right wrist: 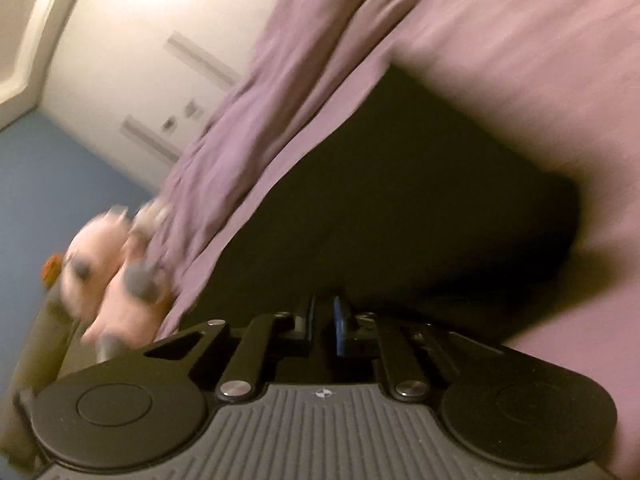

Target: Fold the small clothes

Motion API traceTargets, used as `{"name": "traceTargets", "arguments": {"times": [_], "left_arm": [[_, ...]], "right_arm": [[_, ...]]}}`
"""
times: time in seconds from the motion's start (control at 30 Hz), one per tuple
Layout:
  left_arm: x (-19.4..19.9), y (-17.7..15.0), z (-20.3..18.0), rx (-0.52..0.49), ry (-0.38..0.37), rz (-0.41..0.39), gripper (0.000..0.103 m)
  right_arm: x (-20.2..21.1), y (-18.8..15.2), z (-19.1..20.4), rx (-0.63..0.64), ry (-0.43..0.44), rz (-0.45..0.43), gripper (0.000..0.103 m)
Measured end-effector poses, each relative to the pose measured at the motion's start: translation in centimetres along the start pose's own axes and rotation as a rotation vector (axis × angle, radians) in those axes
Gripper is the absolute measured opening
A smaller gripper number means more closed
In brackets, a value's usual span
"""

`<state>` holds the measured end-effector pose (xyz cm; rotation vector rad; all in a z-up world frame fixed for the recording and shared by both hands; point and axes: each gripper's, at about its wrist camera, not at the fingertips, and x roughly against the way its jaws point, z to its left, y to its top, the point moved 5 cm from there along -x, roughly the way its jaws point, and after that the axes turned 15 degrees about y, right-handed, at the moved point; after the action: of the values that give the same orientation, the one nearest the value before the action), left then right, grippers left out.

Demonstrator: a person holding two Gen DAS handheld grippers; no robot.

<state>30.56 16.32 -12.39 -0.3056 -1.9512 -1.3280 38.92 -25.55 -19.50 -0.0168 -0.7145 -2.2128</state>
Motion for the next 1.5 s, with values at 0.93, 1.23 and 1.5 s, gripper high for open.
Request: {"name": "traceTargets", "arguments": {"times": [0.93,1.23,1.5], "left_arm": [[4.1,0.3,4.3,0.219,-0.078,0.089,0.011],[2.6,-1.6,5.5,0.163,0.047,0.135,0.037],[1.3,-0.8,5.8,0.234,0.034,0.168,0.045]], "right_arm": [[8.2,2.8,-2.6,-0.324,0.047,-0.136,0.008],[7.2,2.2,0.6,0.182,-0.382,0.013,0.027],[4.0,1.3,6.0,0.472,-0.353,0.065,0.025]]}}
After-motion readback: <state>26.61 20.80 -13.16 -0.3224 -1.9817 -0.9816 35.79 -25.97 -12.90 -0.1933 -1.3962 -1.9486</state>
